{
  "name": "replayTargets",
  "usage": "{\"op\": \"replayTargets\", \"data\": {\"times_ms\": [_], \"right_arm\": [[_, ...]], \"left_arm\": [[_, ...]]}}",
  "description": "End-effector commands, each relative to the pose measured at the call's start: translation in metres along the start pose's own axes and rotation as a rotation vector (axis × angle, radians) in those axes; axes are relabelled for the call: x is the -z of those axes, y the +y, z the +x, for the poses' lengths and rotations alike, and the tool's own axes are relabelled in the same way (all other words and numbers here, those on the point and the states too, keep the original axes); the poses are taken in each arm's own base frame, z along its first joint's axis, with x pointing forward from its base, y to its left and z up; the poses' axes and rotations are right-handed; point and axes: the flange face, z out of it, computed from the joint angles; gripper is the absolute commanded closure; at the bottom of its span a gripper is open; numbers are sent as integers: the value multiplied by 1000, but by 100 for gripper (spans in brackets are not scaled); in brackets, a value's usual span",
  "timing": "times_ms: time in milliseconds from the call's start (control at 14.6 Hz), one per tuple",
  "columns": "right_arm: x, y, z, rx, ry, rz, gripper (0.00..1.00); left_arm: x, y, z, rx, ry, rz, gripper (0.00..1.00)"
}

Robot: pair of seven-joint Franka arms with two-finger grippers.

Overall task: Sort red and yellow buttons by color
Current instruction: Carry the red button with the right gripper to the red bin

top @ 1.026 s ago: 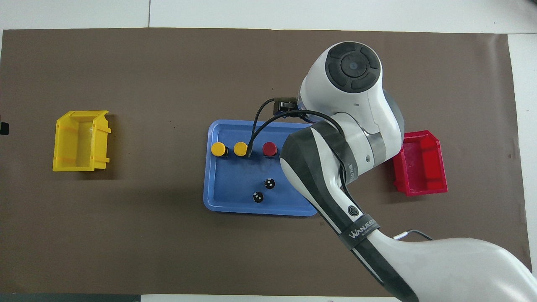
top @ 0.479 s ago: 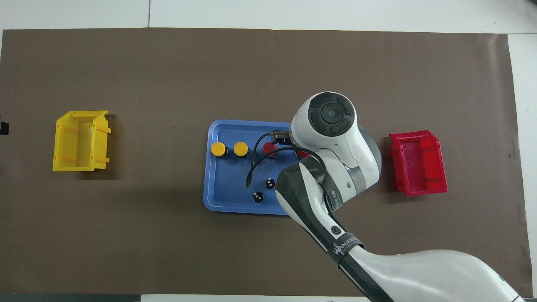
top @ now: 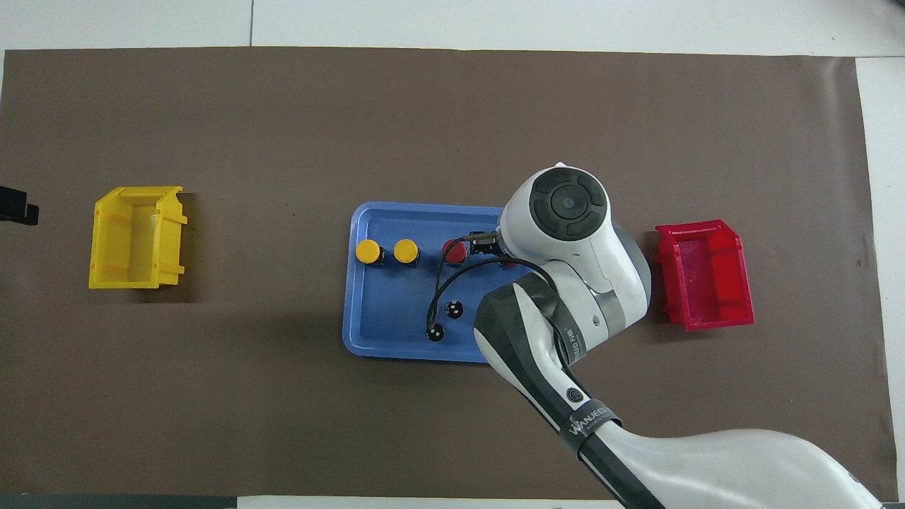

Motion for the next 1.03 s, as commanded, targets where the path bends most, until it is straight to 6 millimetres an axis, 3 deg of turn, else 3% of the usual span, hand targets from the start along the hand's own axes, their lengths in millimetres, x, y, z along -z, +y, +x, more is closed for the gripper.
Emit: {"op": "replayTargets", "data": {"times_ms": [0, 205, 410, 547, 821, 957], "right_arm": [[-6, 10, -15, 20, 23, 10, 25], [-6, 10, -15, 20, 23, 10, 32], [-6, 10, -15, 18, 23, 10, 51], [-6, 9, -16, 18, 25, 10, 54], [-5, 10, -16, 20, 18, 7, 72], [12, 10, -5, 13, 11, 4, 78]], "left_arm": [[2, 10, -6, -26, 4, 12, 0], [1, -2, -10, 0, -14, 10, 0], [0, -20, -12, 31, -18, 10, 0], [-1, -15, -12, 23, -24, 9, 0], [0, -6, -12, 6, -25, 9, 0], [2, 1, -9, -11, -9, 13, 0]]}}
